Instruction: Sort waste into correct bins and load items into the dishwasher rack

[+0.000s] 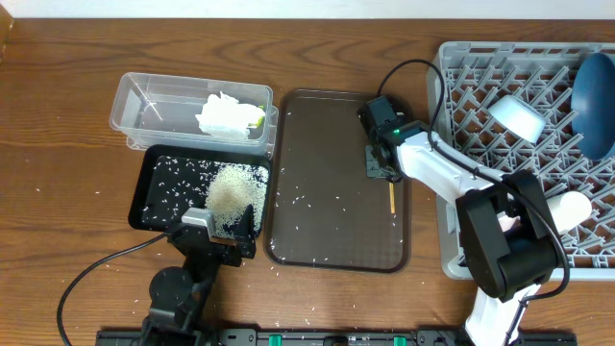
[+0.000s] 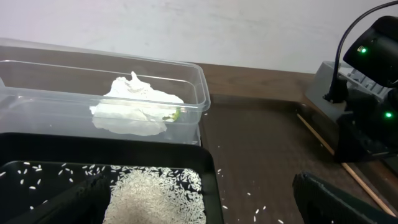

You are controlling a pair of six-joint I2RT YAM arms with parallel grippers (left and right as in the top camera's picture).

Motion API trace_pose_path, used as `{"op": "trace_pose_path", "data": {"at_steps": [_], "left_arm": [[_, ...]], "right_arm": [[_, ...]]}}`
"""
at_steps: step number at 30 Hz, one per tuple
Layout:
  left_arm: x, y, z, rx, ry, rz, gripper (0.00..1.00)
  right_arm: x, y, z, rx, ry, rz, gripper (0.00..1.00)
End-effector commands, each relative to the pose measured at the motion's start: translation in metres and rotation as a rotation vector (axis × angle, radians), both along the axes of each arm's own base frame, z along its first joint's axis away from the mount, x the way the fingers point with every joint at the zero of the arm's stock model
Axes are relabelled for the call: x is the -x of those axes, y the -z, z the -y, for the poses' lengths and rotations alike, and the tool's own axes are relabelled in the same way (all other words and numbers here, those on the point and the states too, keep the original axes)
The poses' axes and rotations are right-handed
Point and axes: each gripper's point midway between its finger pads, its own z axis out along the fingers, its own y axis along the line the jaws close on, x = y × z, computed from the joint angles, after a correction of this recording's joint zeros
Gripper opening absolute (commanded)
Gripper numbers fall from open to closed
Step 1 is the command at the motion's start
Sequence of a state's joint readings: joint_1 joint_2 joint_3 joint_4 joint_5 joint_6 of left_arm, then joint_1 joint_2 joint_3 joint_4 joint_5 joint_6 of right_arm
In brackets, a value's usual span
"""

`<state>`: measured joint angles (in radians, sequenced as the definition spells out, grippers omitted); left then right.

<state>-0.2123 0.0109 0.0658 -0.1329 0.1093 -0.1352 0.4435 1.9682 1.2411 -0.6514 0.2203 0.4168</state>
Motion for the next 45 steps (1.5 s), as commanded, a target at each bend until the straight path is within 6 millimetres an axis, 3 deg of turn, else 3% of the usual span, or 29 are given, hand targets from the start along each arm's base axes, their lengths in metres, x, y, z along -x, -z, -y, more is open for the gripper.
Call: {"op": "trace_pose_path", "data": {"at_steps": [1,4,7,10,13,17,25,27,29,31,34,38,43,44,45], "left_arm": [[0.001,0.013,0.003,0.004,0.015,-0.030,0.96],[0.001,0.013,0.003,0.004,0.015,-0.030,0.96],[0.001,0.013,0.003,0.004,0.015,-0.030,0.96],[0.001,0.013,0.003,0.004,0.015,-0.030,0.96],[0.001,0.012,0.003,0.004,0.015,-0.030,0.96],[0.001,0.013,0.003,0.004,0.015,-0.030,0.96],[0.001,0.013,0.003,0.004,0.015,-0.030,0.96],[0.001,0.013,0.003,0.004,0.015,-0.030,0.96],[0.001,0.013,0.003,0.004,0.015,-0.030,0.96],[0.001,0.013,0.003,0.004,0.015,-0.030,0.96],[0.001,0.013,0.003,0.004,0.015,-0.030,0.96],[0.001,0.013,0.003,0.004,0.015,-0.030,0.96],[0.001,0.013,0.003,0.004,0.015,-0.030,0.96],[0.001,0.012,0.003,0.004,0.015,-0.030,0.96],[0.001,0.013,0.003,0.004,0.015,-0.030,0.96]], "right_arm": [[0.002,-0.011,0.004,-0.029,0.001,-0.004,0.01],[-0.011,-0.061,0.003,-0.070,-0.067,0.110,0.01],[-0.022,-0.117,0.017,-0.069,-0.150,0.251,0.01],[-0.029,-0.163,0.046,-0.038,-0.182,0.368,0.01],[-0.034,-0.189,0.084,-0.003,-0.147,0.438,0.01],[-0.039,-0.187,0.117,-0.020,-0.080,0.437,0.01],[-0.060,-0.137,0.130,-0.010,-0.045,0.353,0.02],[-0.060,-0.135,0.129,-0.018,-0.039,0.348,0.07],[-0.058,-0.143,0.125,-0.054,-0.011,0.368,0.19],[-0.056,-0.160,0.117,-0.101,-0.006,0.409,0.31],[-0.043,-0.194,0.100,-0.174,-0.038,0.473,0.41],[-0.009,-0.243,0.079,-0.228,-0.081,0.551,0.49],[0.056,-0.290,0.018,-0.380,-0.290,0.595,0.55],[0.071,-0.297,0.007,-0.409,-0.338,0.600,0.63],[0.082,-0.303,-0.002,-0.429,-0.375,0.606,0.80]]}}
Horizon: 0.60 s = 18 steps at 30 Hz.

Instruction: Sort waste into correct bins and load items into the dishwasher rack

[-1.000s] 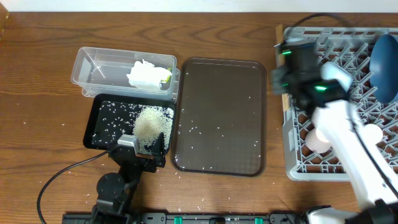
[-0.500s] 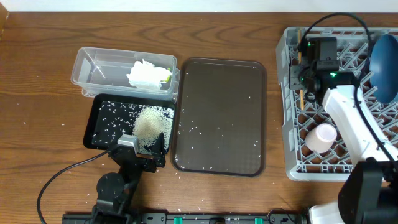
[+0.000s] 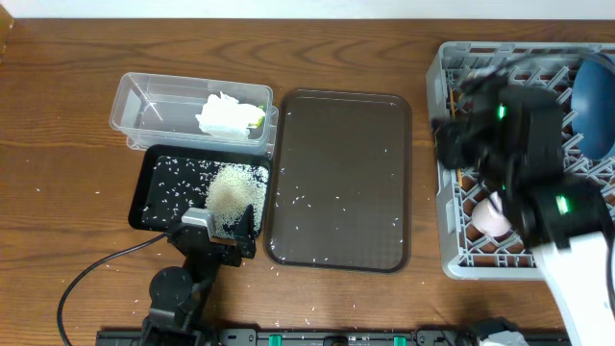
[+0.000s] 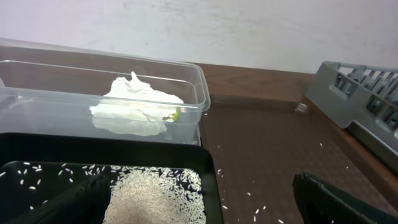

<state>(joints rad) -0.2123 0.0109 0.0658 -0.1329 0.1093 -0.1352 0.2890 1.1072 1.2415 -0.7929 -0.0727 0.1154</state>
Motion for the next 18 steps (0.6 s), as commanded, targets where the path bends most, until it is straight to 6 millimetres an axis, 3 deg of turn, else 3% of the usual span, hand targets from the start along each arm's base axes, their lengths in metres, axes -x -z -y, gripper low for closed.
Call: {"op": "trace_pose_path", "data": {"at_steps": [1,5,9,16,18], "left_arm": [[0.001,0.013,0.003,0.004,0.015,-0.030,0.96],[0.001,0.013,0.003,0.004,0.015,-0.030,0.96],[0.001,0.013,0.003,0.004,0.015,-0.030,0.96],[0.001,0.013,0.003,0.004,0.015,-0.030,0.96],[0.001,0.013,0.003,0.004,0.015,-0.030,0.96]], "right_arm": [[0.038,-0.019,-0.038,-0.072,-0.167,0.023,0.99],[0.069,-0.038,-0.058,-0.103,-0.275,0.080,0.99],[0.085,-0.049,-0.062,-0.119,-0.319,0.114,0.99],[0.106,-0.021,-0.050,-0.065,-0.315,-0.018,0.99],[0.106,-0.020,-0.049,-0.060,-0.311,-0.018,0.99]]}}
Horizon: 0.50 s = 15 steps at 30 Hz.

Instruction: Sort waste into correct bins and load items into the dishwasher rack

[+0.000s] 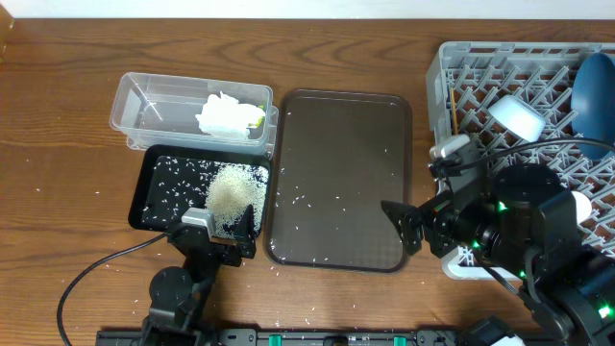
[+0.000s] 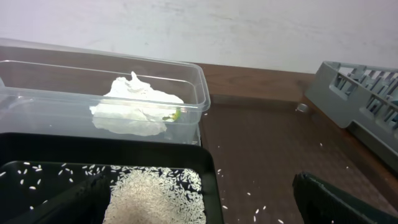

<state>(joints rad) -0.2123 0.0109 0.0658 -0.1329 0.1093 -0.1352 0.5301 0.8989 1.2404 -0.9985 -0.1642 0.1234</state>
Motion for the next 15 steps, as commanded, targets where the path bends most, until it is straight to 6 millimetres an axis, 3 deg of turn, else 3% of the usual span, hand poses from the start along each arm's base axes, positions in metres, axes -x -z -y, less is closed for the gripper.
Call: {"op": "trace_pose_path", "data": {"at_steps": [1,5,11,15], "left_arm": [[0.001,0.013,0.003,0.004,0.015,-0.030,0.96],[0.001,0.013,0.003,0.004,0.015,-0.030,0.96],[0.001,0.013,0.003,0.004,0.015,-0.030,0.96],[0.001,0.013,0.003,0.004,0.015,-0.030,0.96]], "right_arm": [[0.002,-0.003,0.001,0.001,-0.002,0.013,0.99],[-0.001,-0.009,0.011,0.048,0.018,0.083,0.99],[-0.005,-0.036,0.063,0.107,0.183,0.275,0.99],[0.001,-0.036,0.094,0.115,0.286,0.339,0.99]]}}
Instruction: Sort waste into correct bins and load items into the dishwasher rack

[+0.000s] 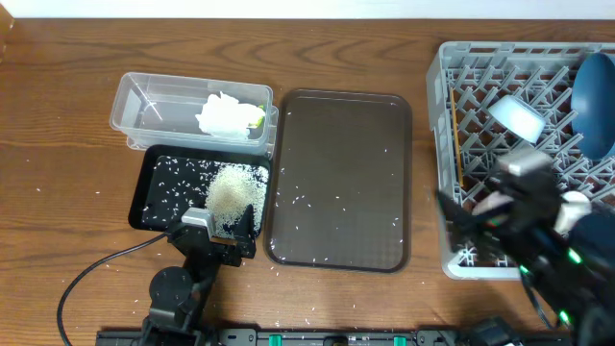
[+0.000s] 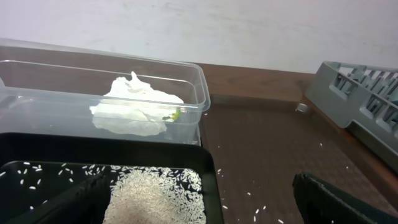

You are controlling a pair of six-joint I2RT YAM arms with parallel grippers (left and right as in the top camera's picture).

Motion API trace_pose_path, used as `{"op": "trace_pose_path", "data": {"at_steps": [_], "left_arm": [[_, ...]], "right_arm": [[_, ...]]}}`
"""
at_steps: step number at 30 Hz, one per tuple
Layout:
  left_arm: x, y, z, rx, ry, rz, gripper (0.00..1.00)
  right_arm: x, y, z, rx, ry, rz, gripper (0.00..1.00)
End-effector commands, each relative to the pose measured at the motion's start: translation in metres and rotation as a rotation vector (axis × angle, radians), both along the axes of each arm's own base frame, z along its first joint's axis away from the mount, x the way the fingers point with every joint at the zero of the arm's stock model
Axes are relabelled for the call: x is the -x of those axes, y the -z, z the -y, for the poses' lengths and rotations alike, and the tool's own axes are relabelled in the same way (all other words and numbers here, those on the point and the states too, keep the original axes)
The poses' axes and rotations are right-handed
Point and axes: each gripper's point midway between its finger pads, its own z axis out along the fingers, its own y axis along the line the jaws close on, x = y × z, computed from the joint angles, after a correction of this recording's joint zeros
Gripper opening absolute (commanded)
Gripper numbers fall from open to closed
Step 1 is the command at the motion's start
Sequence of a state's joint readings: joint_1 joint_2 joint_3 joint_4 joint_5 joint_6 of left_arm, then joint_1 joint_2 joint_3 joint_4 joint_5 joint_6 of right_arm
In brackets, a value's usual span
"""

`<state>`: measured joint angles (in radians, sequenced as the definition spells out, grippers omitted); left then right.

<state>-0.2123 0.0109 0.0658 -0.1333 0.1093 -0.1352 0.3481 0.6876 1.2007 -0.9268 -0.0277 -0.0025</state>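
A thin wooden chopstick (image 1: pixel 455 125) lies in the left column of the grey dishwasher rack (image 1: pixel 452 58). The rack also holds a blue bowl (image 1: pixel 596 91) and a pale cup (image 1: pixel 517 117). A clear bin (image 1: pixel 144 96) (image 2: pixel 205 93) holds a crumpled white tissue (image 1: pixel 228 113) (image 2: pixel 134 106). Beside it, a black tray (image 1: pixel 154 192) (image 2: pixel 208 171) carries a heap of rice (image 1: pixel 235 187) (image 2: pixel 155 196). My left gripper (image 1: pixel 219 234) (image 2: pixel 199 208) rests open over the black tray's near edge, holding nothing. My right arm (image 1: pixel 538 240) is blurred over the rack's front left corner; its jaws cannot be made out.
A brown serving tray (image 1: pixel 336 106) (image 2: pixel 267 143) lies between the bins and the rack, with scattered rice grains on it. More grains dot the wooden table (image 1: pixel 58 144) around the trays. The rack's wall (image 2: pixel 360 93) rises at the right of the left wrist view.
My right arm has drawn back from the brown tray's lower right corner to the rack's front left corner. The left arm and all objects are unchanged.
At first my right gripper was down at the brown tray's right edge beside a chopstick. Then it was above the rack and the chopstick was gone from the tray. Afterwards the chopstick lay in the rack, and the arm has since moved toward the table's front.
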Motion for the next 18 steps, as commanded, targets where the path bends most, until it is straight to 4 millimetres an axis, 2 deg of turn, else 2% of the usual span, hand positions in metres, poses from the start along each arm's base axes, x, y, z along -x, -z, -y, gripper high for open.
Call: {"op": "trace_pose_path", "data": {"at_steps": [1,7,18], "left_arm": [[0.001,0.012,0.003,0.004,0.015,-0.029,0.96],[0.001,0.013,0.003,0.004,0.015,-0.030,0.96],[0.001,0.013,0.003,0.004,0.015,-0.030,0.96]], "right_arm": [[0.004,0.012,0.026,0.052,0.089,0.036,0.99],[0.013,0.041,0.054,0.034,0.213,0.120,0.99],[-0.005,0.113,0.061,-0.006,0.262,0.307,0.99]]}}
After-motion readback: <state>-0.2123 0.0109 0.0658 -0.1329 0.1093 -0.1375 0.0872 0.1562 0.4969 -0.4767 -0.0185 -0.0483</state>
